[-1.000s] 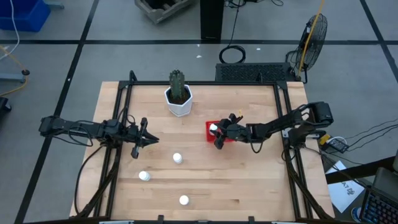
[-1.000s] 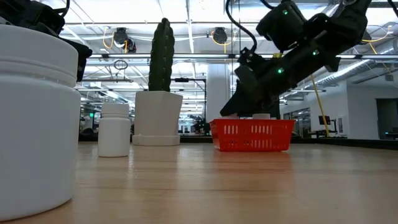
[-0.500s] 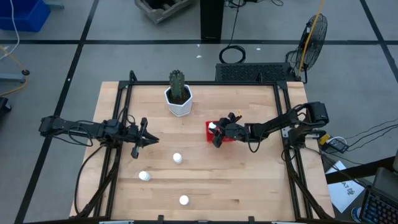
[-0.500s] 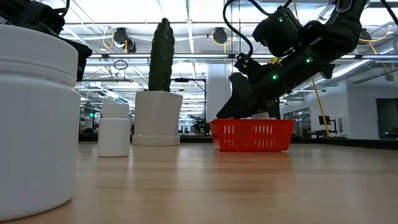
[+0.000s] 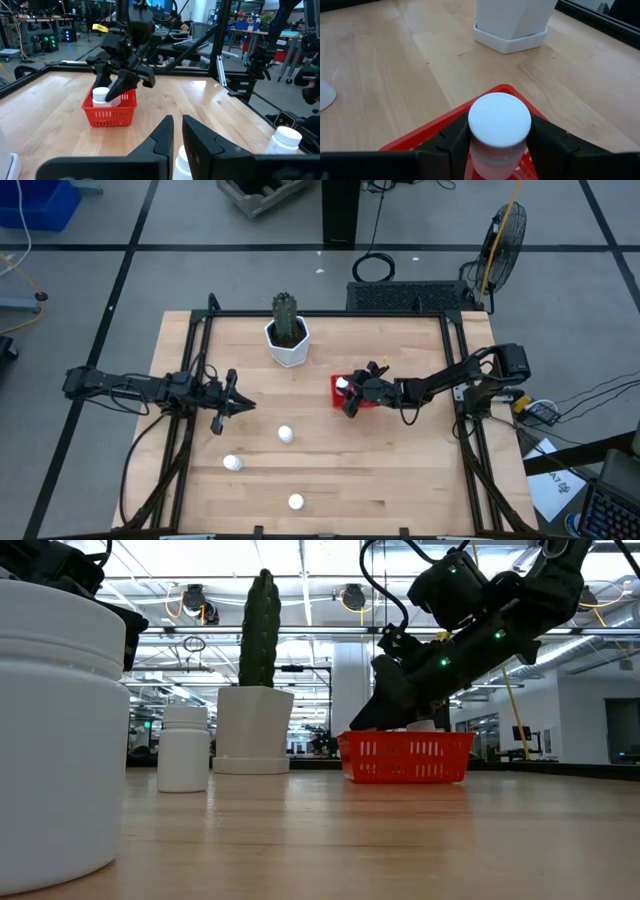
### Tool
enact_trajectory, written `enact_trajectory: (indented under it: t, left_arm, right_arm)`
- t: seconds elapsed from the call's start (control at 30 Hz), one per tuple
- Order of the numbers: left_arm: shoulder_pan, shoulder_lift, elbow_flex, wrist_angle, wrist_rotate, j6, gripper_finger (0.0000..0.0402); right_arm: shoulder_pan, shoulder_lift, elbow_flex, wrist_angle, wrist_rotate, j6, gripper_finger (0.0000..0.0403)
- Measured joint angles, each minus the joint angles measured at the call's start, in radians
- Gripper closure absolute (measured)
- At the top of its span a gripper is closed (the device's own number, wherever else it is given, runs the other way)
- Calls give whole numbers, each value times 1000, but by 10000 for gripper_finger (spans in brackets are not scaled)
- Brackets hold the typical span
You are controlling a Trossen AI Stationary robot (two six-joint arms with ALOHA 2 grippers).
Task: Pick and place pill bottles into a basket
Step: Put the white pill bottle into the red bin
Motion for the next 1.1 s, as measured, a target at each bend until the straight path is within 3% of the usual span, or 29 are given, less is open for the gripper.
enact_trajectory:
  t: [0.53, 1.1]
  left_arm:
    - [0, 0, 0, 0, 0, 0, 355]
    - [0, 0, 0, 0, 0, 0, 355]
  right_arm:
    - [14, -51, -1, 23, 2, -64, 243]
    - [-47, -52, 0, -48, -96, -100, 241]
